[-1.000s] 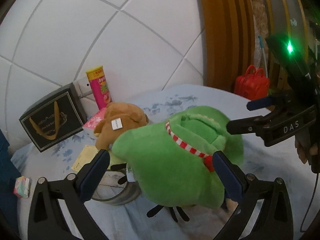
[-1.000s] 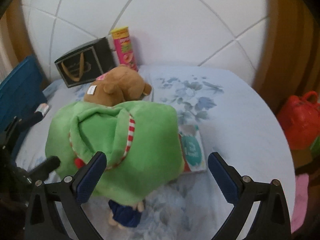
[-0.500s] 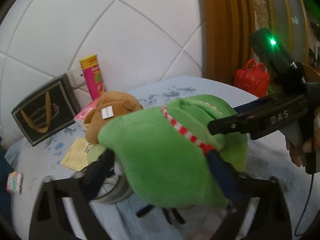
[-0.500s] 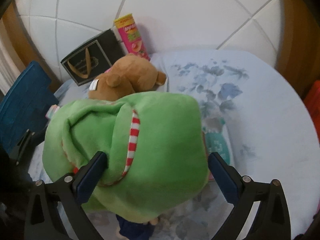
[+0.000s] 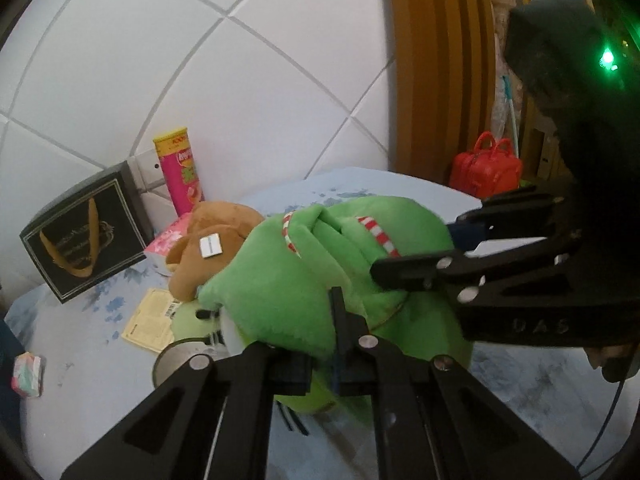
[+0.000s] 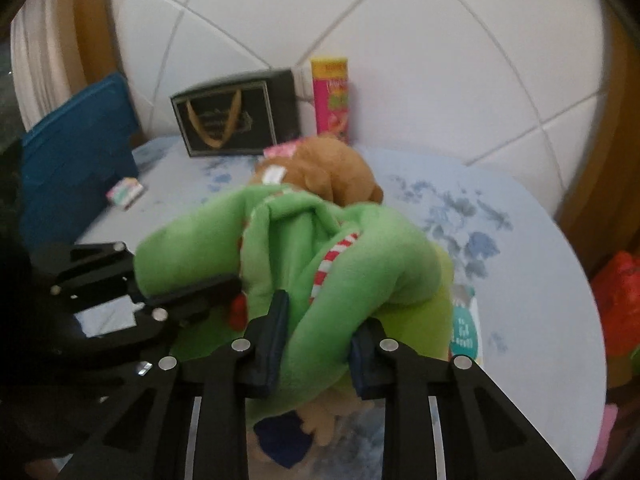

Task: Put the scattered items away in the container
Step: 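Close both grippers on the green plush body, then lift the green plush with both grippers toward the blue crate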

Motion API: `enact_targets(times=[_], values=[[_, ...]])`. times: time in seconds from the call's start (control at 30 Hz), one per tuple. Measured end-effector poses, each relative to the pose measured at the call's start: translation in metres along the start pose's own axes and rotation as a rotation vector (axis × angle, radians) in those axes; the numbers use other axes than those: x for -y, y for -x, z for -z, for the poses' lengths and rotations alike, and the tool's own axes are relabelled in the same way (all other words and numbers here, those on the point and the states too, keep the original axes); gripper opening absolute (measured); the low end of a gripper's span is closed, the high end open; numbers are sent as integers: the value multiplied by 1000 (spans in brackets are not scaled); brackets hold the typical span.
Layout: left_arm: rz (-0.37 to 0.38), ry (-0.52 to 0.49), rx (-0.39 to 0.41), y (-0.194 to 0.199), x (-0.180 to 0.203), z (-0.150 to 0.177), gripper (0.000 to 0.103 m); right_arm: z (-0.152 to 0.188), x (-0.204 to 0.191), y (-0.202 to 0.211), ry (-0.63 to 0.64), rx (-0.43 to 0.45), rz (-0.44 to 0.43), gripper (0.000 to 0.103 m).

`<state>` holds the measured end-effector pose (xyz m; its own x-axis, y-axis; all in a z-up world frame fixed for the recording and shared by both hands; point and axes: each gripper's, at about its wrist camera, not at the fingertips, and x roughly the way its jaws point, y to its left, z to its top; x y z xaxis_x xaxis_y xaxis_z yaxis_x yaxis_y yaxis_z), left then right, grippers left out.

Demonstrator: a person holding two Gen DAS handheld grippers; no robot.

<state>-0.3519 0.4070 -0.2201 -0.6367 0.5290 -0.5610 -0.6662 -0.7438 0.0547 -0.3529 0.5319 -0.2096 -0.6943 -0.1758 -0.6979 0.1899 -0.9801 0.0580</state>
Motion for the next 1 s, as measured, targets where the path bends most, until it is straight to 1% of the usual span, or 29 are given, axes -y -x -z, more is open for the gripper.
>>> enact_targets(times=[0.13, 0.27, 0.5, 0.6, 0.83, 0.87, 0.9, 0.93, 1.0], values=[[-13, 4, 26, 20, -4, -6, 6, -7, -19, 17, 47, 34, 54, 24], [-28, 10, 55, 42, -6, -10, 6, -12, -33, 35, 41, 78, 71, 23], [-72, 27, 123, 96, -12, -21, 6, -27, -71, 76, 93, 162, 119, 23], [-109, 39, 150, 124, -21, -23, 6, -34, -91, 96, 109, 208, 127, 23], [-213, 87, 218, 194, -42, -16, 6, -52, -142, 143, 141, 312, 112, 23], [-226, 94, 226, 204, -45, -15, 6, -54, -152, 149, 153, 326, 110, 22], [-239, 102, 233, 214, -49, -13, 6, -56, -159, 154, 160, 336, 97, 18], [-245, 111, 232, 222, -53, -12, 6, -57, -165, 157, 163, 342, 82, 16], [-258, 121, 219, 232, -61, -6, 6, -61, -183, 164, 177, 352, 62, 15]])
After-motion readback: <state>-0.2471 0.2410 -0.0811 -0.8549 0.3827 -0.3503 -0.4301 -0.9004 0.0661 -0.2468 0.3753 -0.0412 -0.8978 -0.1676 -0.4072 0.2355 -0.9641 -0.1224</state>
